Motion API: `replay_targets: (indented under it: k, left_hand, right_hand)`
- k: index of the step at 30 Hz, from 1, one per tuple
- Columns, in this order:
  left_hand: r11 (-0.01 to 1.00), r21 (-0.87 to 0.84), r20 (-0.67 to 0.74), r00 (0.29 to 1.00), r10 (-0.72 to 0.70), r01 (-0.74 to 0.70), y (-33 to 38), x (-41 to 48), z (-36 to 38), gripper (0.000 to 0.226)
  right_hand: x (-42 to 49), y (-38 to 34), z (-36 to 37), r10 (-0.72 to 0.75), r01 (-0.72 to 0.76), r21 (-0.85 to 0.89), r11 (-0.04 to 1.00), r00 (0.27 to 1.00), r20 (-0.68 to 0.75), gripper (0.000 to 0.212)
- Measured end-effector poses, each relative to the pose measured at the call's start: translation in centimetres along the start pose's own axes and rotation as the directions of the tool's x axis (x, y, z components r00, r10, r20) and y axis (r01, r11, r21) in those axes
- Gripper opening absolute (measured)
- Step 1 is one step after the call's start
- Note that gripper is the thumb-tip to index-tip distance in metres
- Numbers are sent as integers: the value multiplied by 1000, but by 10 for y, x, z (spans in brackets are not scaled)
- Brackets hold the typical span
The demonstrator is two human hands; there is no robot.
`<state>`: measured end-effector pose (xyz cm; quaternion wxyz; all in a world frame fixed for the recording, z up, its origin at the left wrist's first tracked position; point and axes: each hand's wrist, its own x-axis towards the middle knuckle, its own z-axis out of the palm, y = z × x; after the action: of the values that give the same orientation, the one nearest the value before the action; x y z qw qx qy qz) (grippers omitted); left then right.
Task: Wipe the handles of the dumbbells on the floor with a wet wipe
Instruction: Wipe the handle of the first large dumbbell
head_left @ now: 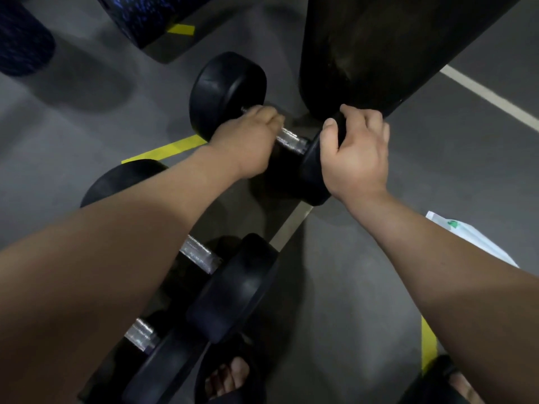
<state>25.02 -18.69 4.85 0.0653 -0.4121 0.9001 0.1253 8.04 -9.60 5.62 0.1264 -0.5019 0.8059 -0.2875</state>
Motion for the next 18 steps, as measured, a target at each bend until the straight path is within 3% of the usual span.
replay_targets:
  k: [2,6,11,15,18]
  left_hand:
    - [998,-54,7,1000,12,-12,2,0,0,73]
    - [977,-109,47,981,189,-183,15,-5,3,73]
    - [997,-40,-46,997,57,-59,15,-9,10,73]
    - [979,-67,-13,981,193,-194,25,-9,16,75]
    - [977,-13,-63,976,210,-211,13,-9,18,75]
  right_hand:
    - [0,0,0,-2,2,5,1000,1000,-3,54]
    - [-1,1,0,-8,8,6,1000,1000,-2,56]
    - [5,2,-2,3,-3,3,1000,1000,22,55]
    - [8,1,-5,10,-10,0,1000,999,32,53]
    - [11,0,-6,30,-31,12,999,998,57,51]
